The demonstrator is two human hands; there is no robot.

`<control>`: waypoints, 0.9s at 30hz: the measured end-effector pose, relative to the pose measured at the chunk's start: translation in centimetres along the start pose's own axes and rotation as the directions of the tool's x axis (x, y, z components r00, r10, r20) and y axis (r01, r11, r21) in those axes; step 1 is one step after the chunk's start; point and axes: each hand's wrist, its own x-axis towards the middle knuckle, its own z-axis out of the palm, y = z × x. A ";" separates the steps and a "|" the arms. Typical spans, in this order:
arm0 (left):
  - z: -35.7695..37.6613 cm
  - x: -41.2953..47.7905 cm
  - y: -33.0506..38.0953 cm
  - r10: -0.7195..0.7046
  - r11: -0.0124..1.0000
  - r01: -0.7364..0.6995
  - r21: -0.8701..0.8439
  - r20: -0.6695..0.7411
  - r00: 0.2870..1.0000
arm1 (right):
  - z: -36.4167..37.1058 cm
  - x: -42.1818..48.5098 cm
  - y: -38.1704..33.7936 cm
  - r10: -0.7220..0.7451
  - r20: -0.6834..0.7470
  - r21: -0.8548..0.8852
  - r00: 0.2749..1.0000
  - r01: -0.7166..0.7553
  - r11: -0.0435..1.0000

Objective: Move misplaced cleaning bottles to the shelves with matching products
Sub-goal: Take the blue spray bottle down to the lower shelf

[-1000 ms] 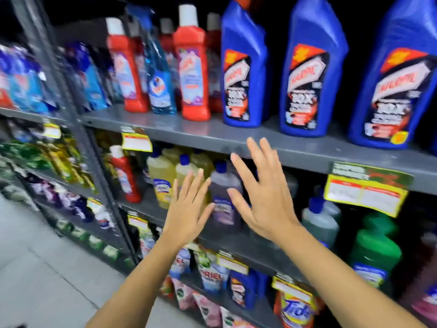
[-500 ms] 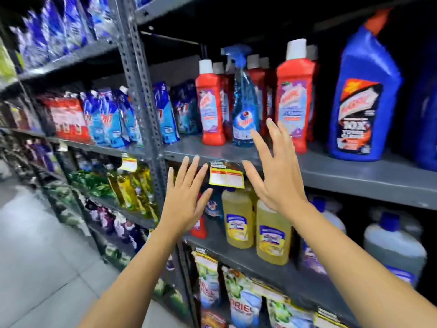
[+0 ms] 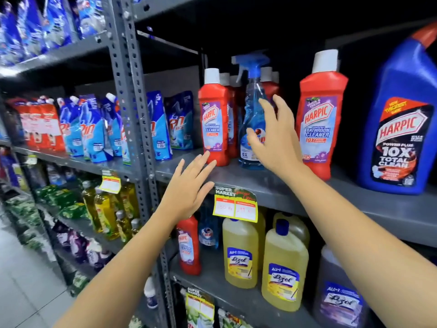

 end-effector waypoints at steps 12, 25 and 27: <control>2.6 0.9 -2.1 0.029 0.984 -0.048 -0.174 -0.107 0.994 | 3.8 4.3 0.6 0.379 0.049 0.040 0.924 -0.381 0.924; 3.0 0.8 -2.6 0.051 0.971 -0.097 -0.219 -0.204 0.978 | 4.4 3.5 -0.7 0.531 0.151 0.198 0.834 -0.552 0.810; 3.0 0.9 -2.5 0.057 0.971 -0.104 -0.216 -0.210 0.976 | 4.5 3.0 -1.0 0.532 0.099 0.195 0.841 -0.541 0.818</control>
